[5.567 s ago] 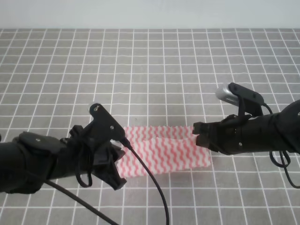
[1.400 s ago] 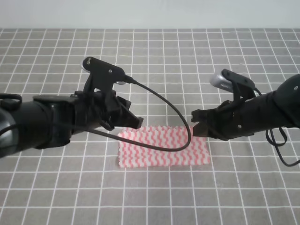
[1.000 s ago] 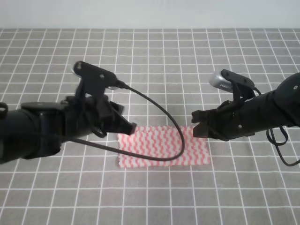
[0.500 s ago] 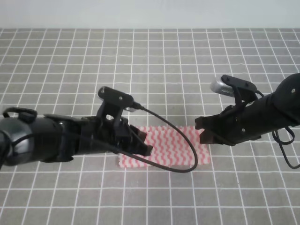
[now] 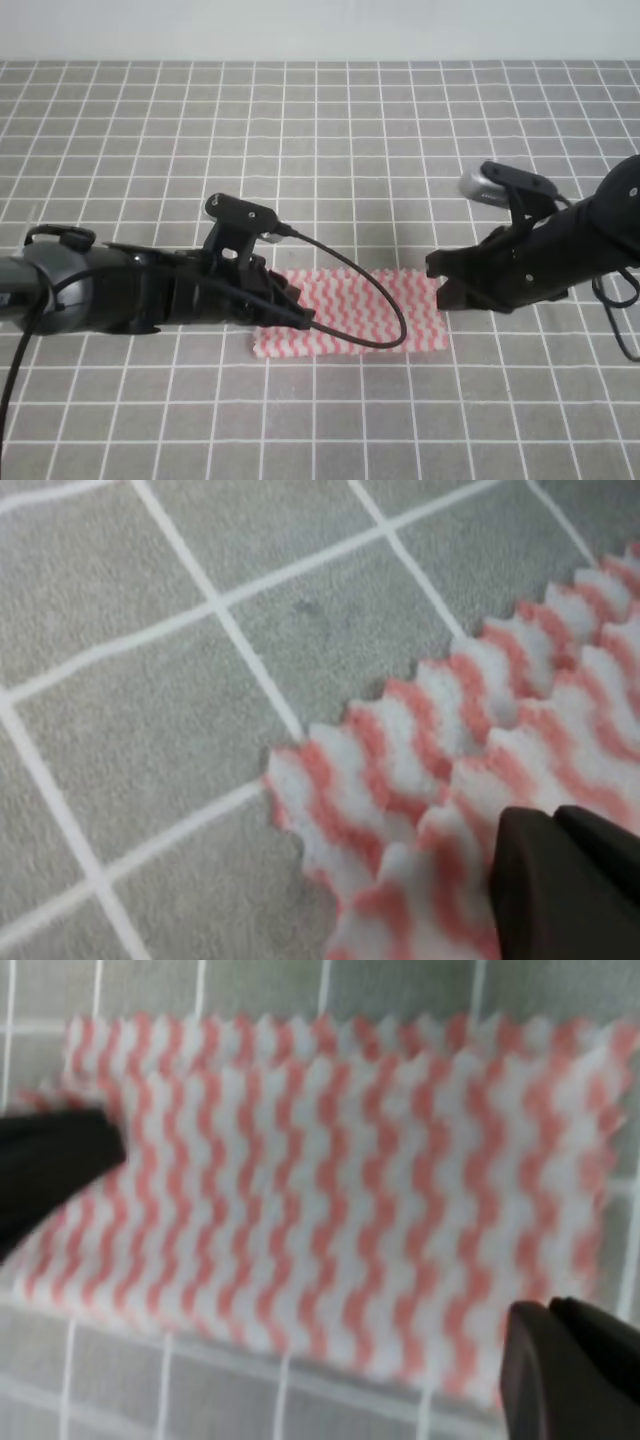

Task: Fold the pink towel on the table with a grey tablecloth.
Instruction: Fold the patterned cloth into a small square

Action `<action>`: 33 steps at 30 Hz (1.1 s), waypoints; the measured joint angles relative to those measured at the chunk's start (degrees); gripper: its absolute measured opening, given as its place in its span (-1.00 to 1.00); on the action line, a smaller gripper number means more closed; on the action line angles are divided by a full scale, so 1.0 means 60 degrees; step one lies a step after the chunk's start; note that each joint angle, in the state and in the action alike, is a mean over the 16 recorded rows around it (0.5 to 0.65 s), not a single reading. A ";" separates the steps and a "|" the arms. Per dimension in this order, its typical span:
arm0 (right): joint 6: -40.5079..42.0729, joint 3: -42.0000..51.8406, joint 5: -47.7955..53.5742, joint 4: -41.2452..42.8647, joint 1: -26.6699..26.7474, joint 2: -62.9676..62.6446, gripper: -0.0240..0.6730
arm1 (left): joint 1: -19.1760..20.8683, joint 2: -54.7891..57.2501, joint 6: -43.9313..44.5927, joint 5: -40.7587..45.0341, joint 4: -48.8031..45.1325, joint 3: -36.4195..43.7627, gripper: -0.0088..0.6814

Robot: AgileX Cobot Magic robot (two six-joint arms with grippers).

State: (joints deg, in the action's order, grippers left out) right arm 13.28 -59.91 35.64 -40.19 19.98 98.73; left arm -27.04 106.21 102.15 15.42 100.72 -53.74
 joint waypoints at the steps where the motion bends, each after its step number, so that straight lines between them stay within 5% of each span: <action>1: 0.0006 0.0000 0.0068 -0.0017 -0.0009 0.0000 -0.98 | 0.0009 0.0025 0.0004 0.0005 -0.0014 -0.0061 -0.98; 33: 0.0620 -0.0290 0.0453 -0.0816 -0.0004 0.0994 -0.98 | 0.0034 -0.0051 -0.3064 0.2428 -0.2756 -0.0514 -0.98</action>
State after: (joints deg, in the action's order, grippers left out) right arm 17.00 -61.65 38.35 -45.09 19.95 104.69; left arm -26.84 105.90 83.77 29.99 84.19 -56.82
